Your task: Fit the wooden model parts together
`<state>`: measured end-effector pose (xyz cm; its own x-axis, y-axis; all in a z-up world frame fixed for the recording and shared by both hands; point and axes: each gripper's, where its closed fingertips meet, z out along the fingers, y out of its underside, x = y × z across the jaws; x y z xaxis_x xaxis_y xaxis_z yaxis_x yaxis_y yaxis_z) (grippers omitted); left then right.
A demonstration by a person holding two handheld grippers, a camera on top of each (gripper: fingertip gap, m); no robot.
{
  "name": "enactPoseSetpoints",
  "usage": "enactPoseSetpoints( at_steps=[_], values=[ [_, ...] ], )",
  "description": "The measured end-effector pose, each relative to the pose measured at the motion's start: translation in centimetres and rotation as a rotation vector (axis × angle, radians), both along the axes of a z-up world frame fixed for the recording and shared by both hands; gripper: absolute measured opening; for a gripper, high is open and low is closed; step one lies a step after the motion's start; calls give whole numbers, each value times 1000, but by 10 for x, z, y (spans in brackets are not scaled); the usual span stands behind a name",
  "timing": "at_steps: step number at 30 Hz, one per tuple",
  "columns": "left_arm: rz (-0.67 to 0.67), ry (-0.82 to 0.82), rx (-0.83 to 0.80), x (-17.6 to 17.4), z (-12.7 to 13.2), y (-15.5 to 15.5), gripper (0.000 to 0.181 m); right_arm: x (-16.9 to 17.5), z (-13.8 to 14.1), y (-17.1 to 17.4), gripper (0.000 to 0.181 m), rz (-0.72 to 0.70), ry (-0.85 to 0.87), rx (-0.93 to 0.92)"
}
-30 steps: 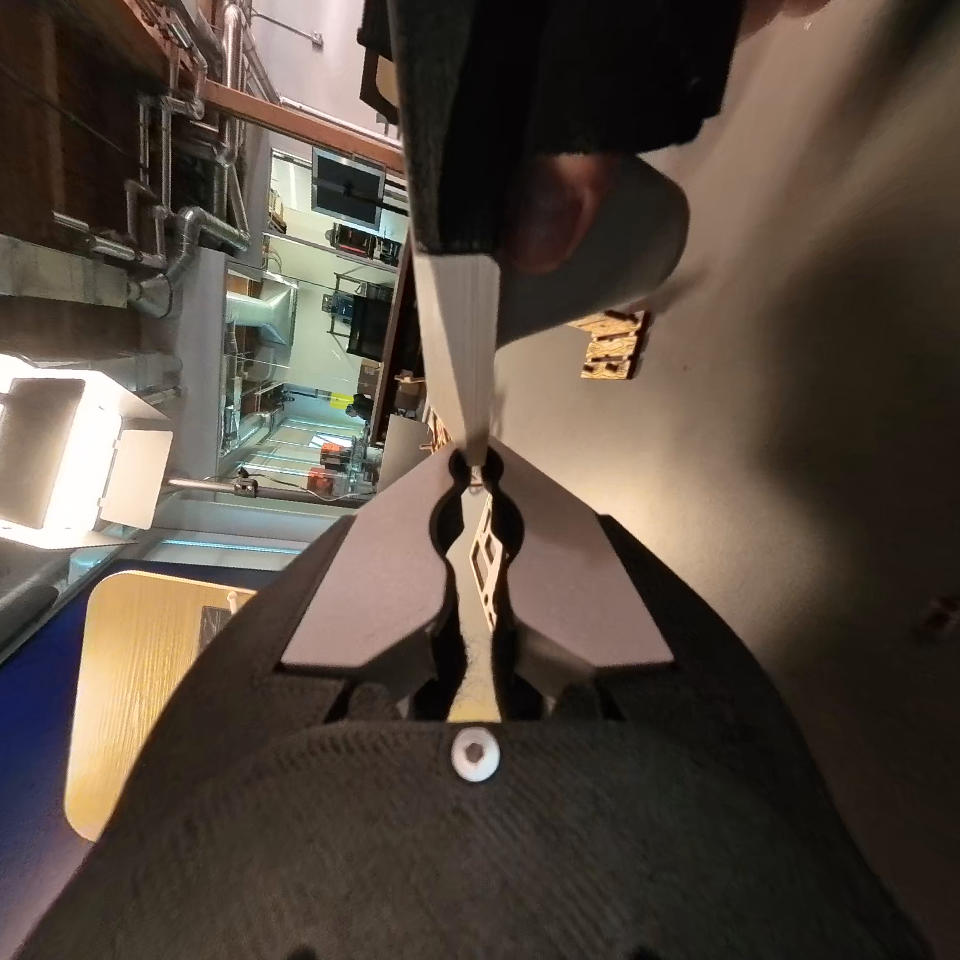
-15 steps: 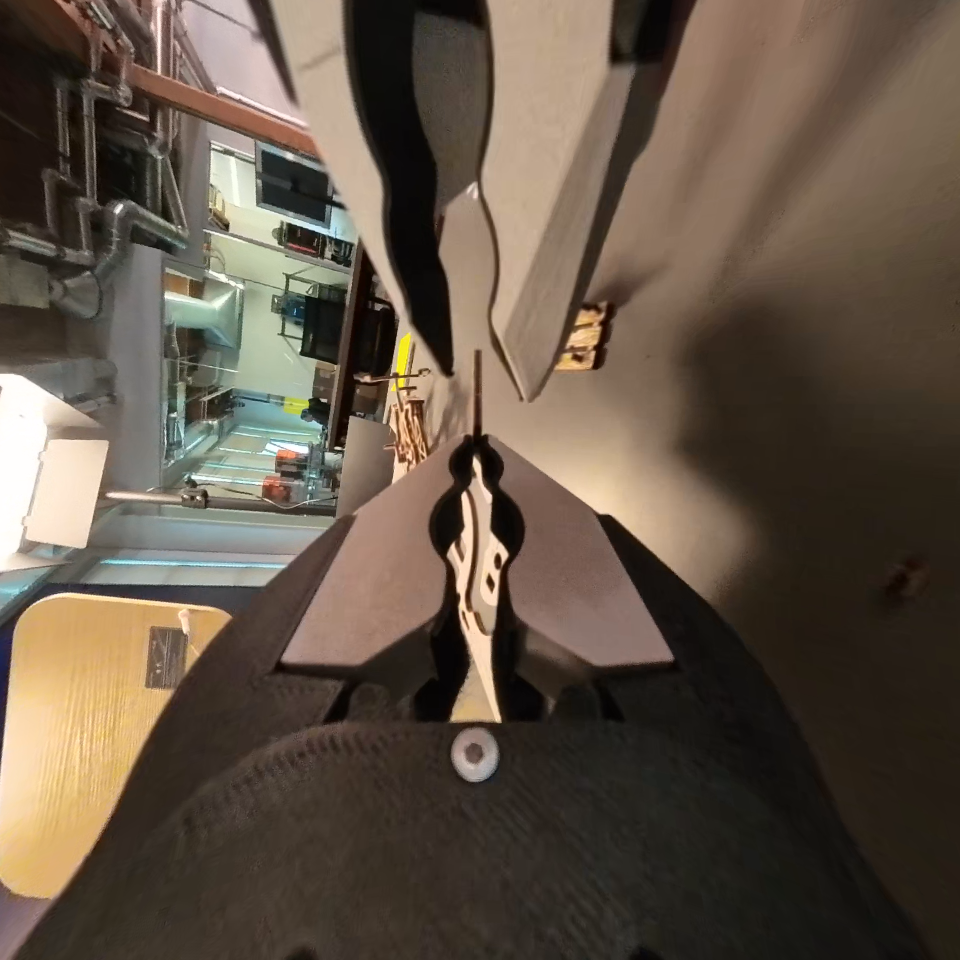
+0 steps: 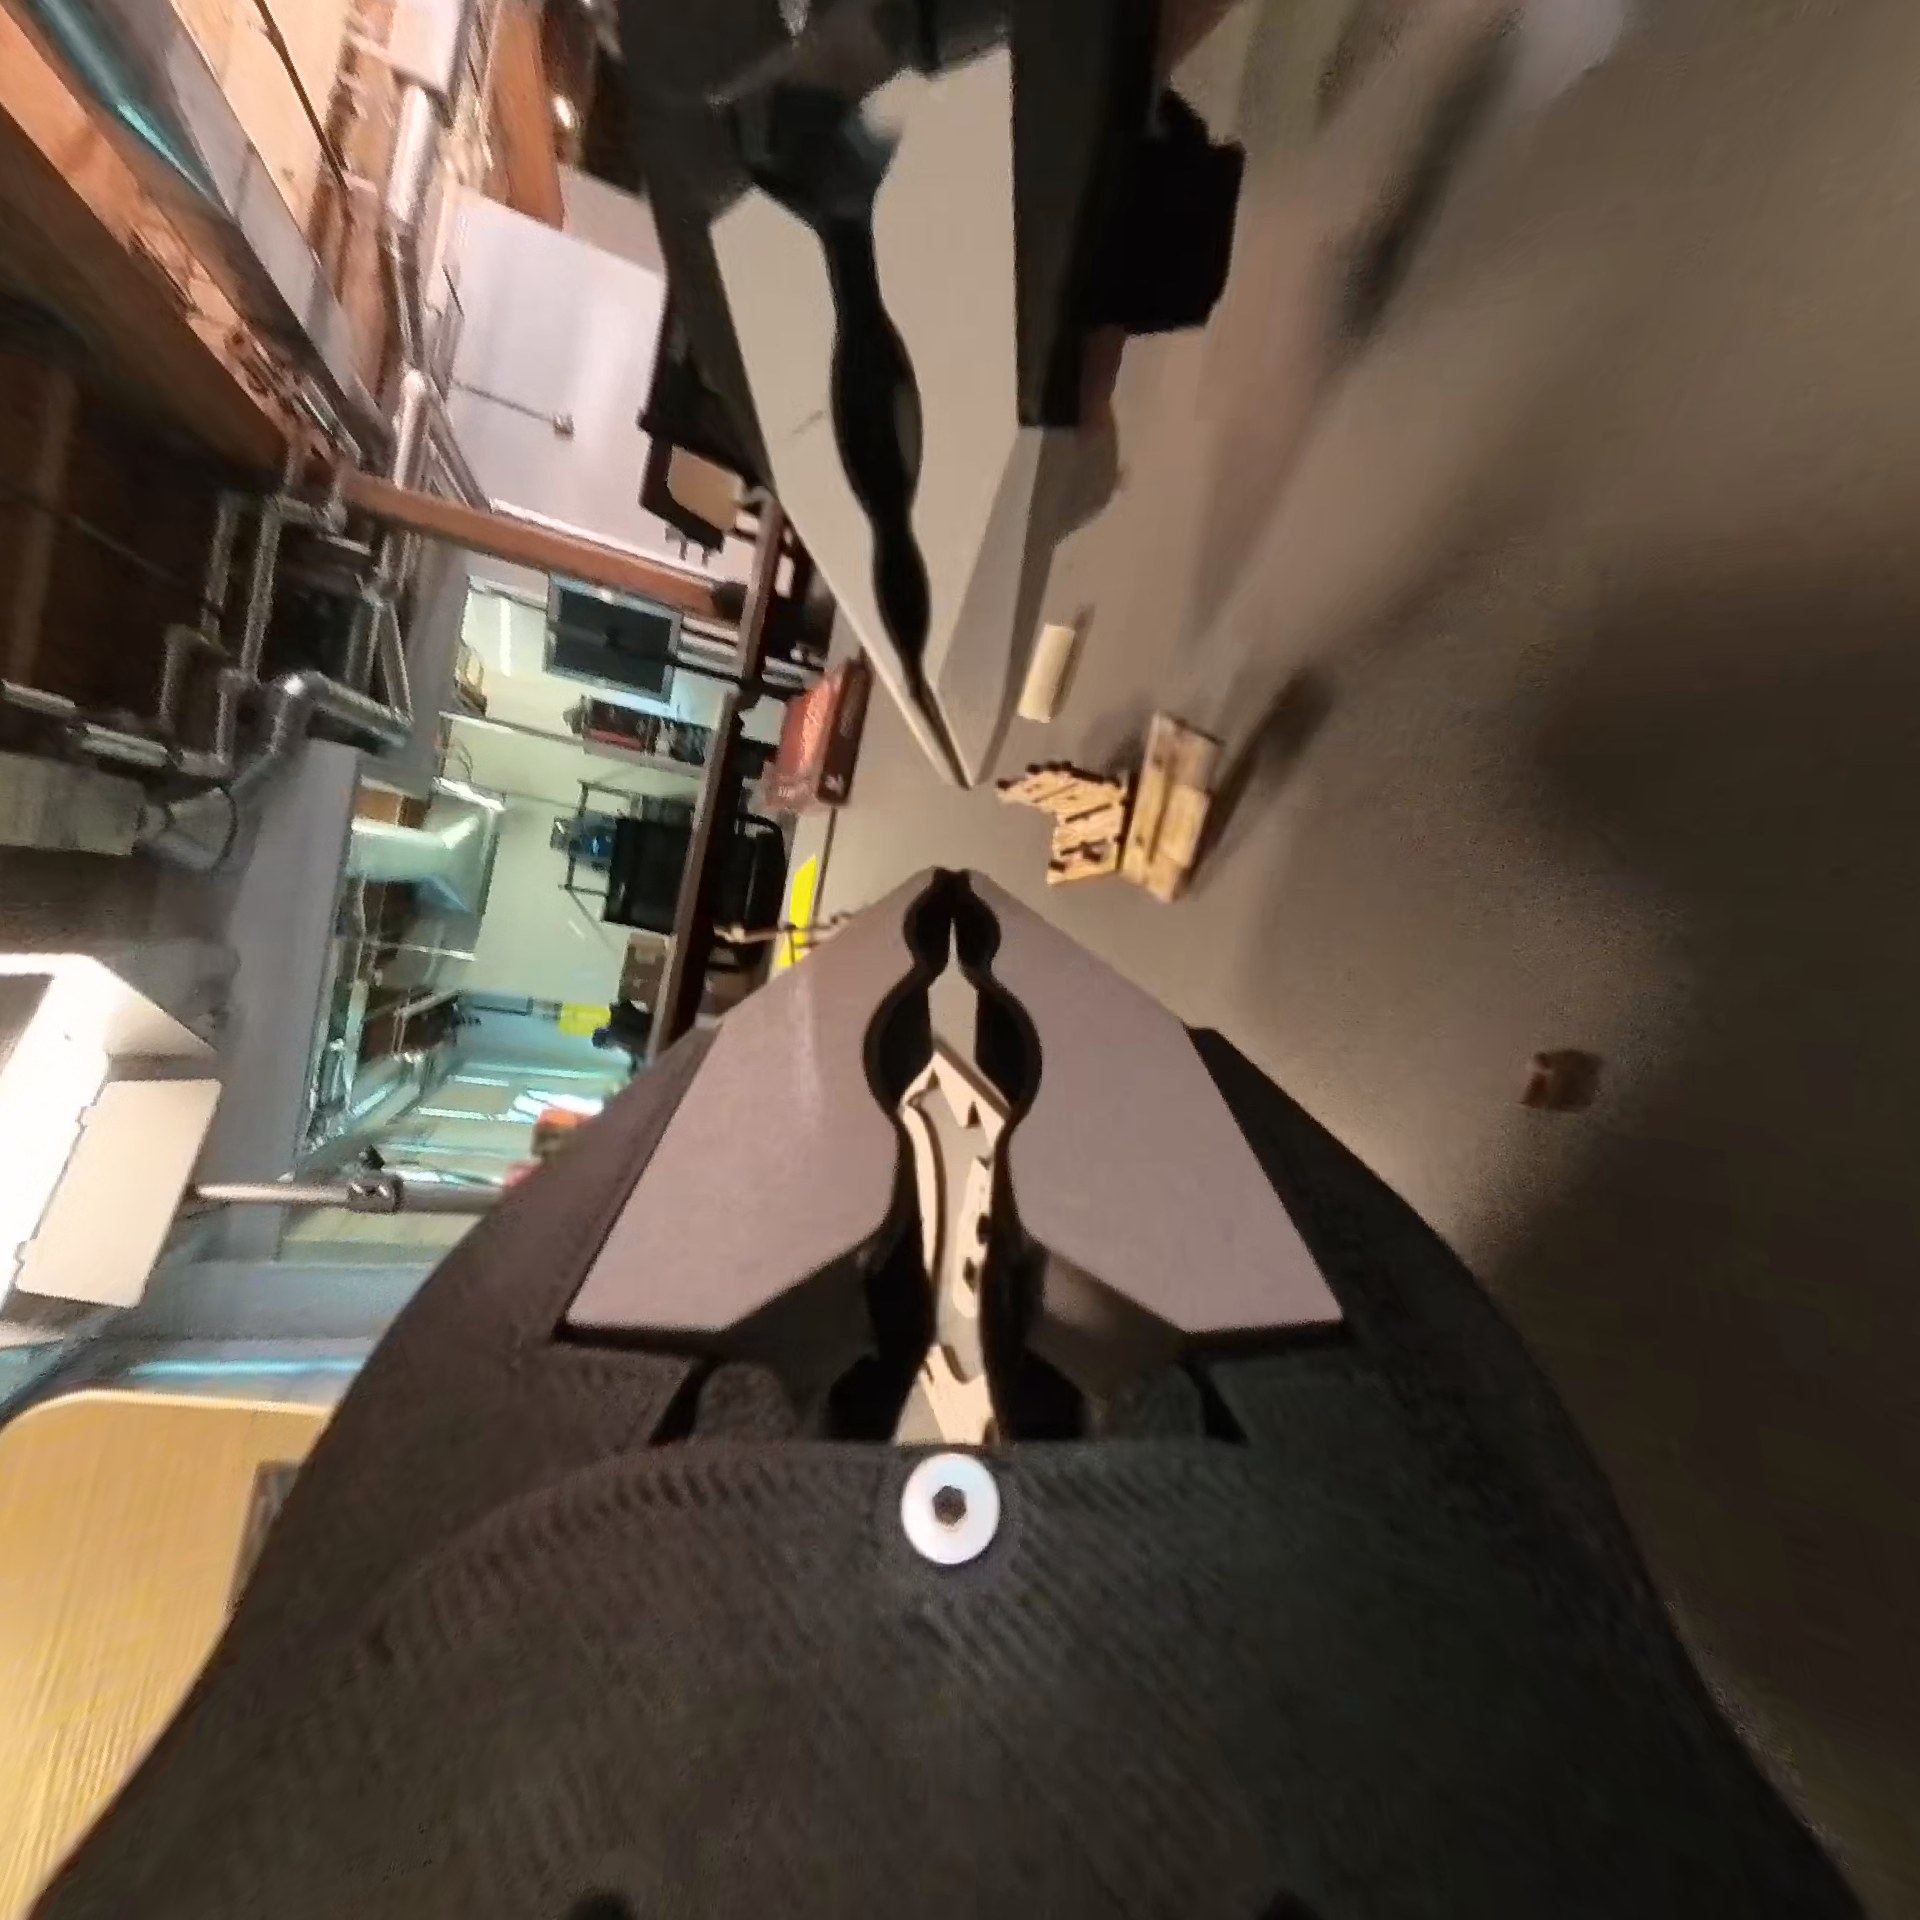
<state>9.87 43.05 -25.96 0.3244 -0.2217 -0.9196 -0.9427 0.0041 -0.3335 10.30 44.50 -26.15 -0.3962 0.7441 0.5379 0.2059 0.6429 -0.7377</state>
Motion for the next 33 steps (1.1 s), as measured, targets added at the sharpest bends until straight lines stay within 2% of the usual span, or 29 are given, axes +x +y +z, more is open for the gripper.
enactPoseSetpoints(
  at_steps=[3, 6, 8, 13, 15, 16, 17, 19, 22, 25, 29, 33],
  values=[
    [40, 53, -10, -6, -5, 4, 0, 5, 7, -6, 22, 33, -57, -210],
    [52, 51, -24, -9, -7, 4, 0, 22, -8, -18, 23, 114, -259, -328],
    [76, 10, -35, -14, -7, 4, 0, 31, -23, -18, 28, 116, -370, -351],
    [109, -98, -50, -26, -4, 5, 0, 30, -39, -20, 52, 76, -462, -406],
    [102, -151, -54, -27, -2, 5, 0, 29, -46, -21, 53, 60, -483, -366],
    [101, -192, -59, -27, 0, 5, 0, 28, -46, -22, 45, 60, -483, -355],
    [100, -249, -68, -27, 3, 4, 0, 28, -46, -23, 34, 60, -481, -352],
    [83, -443, -105, -21, 11, 1, 0, 26, -45, -22, 33, 59, -461, -317],
    [11, -857, -238, 1, 22, -3, 12, 22, -37, -19, 32, 76, -352, -176],
    [27, -1141, -403, 11, 17, 0, 26, 17, -17, -19, 33, 90, -211, -93],
    [25, -1381, -623, 27, 7, 2, 28, 15, 3, -19, 32, 98, -80, -6],
    [-17, -1504, -644, 30, 14, 6, 7, 17, 15, -22, 32, 109, -23, 23]
  ],
)
